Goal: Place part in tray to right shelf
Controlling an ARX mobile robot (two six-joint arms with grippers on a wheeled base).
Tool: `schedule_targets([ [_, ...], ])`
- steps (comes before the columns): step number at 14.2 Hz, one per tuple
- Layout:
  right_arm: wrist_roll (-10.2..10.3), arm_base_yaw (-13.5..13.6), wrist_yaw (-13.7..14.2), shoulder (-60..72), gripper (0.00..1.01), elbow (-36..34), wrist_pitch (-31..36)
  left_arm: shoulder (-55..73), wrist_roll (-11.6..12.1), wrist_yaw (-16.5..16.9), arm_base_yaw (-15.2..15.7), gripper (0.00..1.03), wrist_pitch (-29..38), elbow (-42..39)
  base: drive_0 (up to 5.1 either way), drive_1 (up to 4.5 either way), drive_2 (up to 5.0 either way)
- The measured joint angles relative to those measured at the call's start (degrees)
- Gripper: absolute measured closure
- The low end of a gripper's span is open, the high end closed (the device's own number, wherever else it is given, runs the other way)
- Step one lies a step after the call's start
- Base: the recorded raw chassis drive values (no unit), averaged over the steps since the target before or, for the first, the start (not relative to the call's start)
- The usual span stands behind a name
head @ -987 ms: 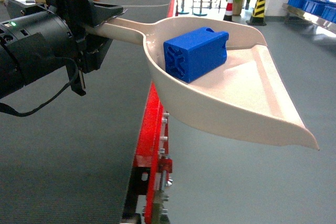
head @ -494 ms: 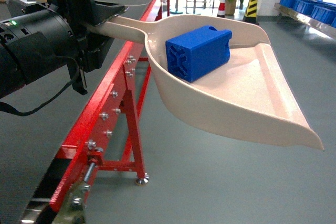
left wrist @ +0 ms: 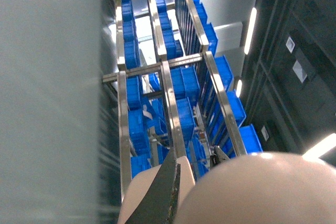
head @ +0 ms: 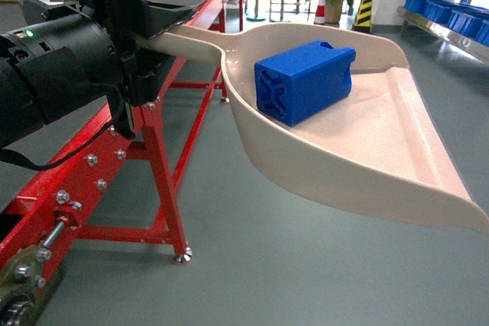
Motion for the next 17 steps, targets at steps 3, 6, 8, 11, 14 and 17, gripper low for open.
schedule_targets([
  [3,0.0,0.0,0.0,0.2,0.03,0.0,-0.3,0.0,0.0,-0.8,0.7,0.89,-0.1,-0.1,3.1,-0.71,-5.5],
  [6,0.0,-0.1,0.0,0.3,0.03,0.0,-0.3,0.1,0.1,-0.6,0.5,0.89,0.0,-0.1,5.0,-2.36,-2.4],
  [8,0.0,0.0,0.0,0.3,0.03,0.0,-0.2,0.1,0.1,-0.6,0.6,0.89,0.0,-0.1,5.0,-2.45,-2.5],
  [11,0.0,0.0,0.0,0.3,0.03,0.0,-0.1,0.1,0.1,-0.6,0.4,0.89,-0.1,-0.1,5.1,-2.35,-2.4],
  [14,0.0,0.0,0.0,0.3,0.03,0.0,0.0,0.1,0.0,-0.6,0.3,0.89,-0.1,-0.1,3.4,-1.57,-1.6],
  [17,0.0,0.0,0.2,0.3,0.03,0.0,-0.1,0.1,-0.1,-0.2,0.1,0.89,-0.1,-0.1,0.0,0.0,0.0],
])
